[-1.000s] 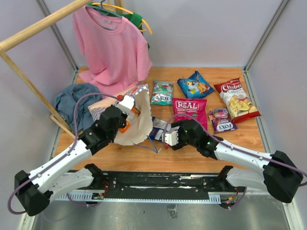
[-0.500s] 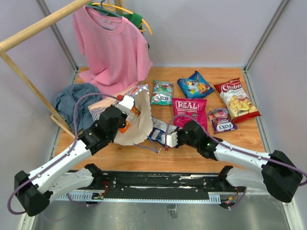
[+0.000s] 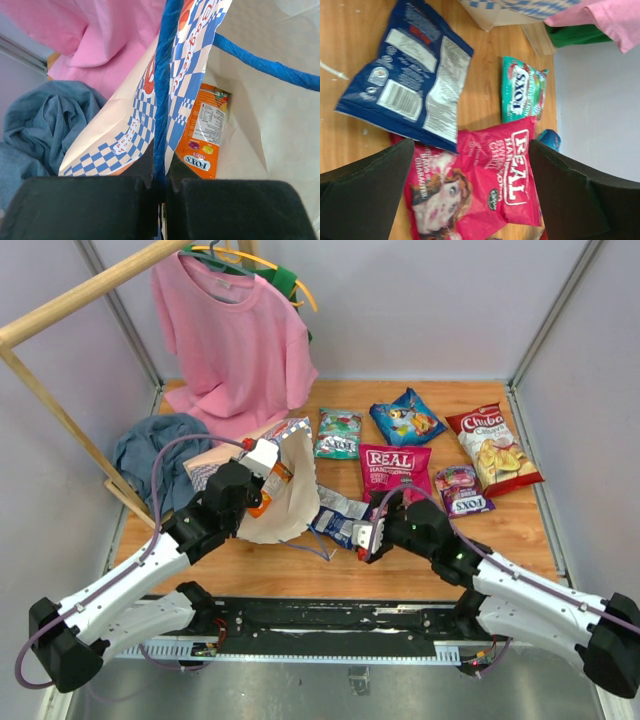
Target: Take the snacks out of the paper bag
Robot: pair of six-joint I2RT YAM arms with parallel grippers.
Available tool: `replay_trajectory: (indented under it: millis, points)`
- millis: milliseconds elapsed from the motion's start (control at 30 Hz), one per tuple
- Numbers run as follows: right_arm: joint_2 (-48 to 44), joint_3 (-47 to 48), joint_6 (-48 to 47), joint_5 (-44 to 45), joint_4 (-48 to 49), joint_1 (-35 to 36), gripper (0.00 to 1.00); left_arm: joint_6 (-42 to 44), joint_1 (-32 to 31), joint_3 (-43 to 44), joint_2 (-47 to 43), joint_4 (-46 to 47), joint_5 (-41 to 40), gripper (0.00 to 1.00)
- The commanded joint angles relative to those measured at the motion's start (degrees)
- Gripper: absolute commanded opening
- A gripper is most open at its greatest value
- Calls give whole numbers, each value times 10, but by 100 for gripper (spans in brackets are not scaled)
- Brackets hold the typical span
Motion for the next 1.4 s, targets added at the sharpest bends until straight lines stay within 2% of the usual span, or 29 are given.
replay_trajectory:
  millis: [0,67,267,500,700,800,833,900,933,1000,1200,1367]
  points:
    - [5,-69,-20,-4,69,45,99,-4,6,5,-10,9,1,1]
    - [33,-101,-52,53,131,81,99,-4,6,4,-12,9,2,1]
    - [125,-129,-101,170,230,143,99,-5,6,5,-13,8,-2,0]
    - [233,-141,-116,211,362,163,100,-5,6,4,-13,9,-3,0]
    - [326,-105,-127,211,413,160,76,-3,6,5,-14,8,-8,1]
    - [341,-94,-118,211,423,159,52,-2,6,4,-17,7,-10,1]
    - [335,-90,-111,212,414,160,43,-2,6,5,-18,8,-10,1]
    - [309,-84,-86,213,387,160,12,-2,6,4,-19,9,-10,1]
    - [289,-86,-72,211,378,160,1,-1,6,4,-20,9,-10,1]
    - [236,-86,-41,204,339,163,1,-2,6,3,-20,9,-10,1]
    - [65,42,141,109,-34,163,1,-1,7,3,-22,11,-10,1]
    - [-36,131,292,38,-160,162,1,0,9,5,-23,12,-7,1]
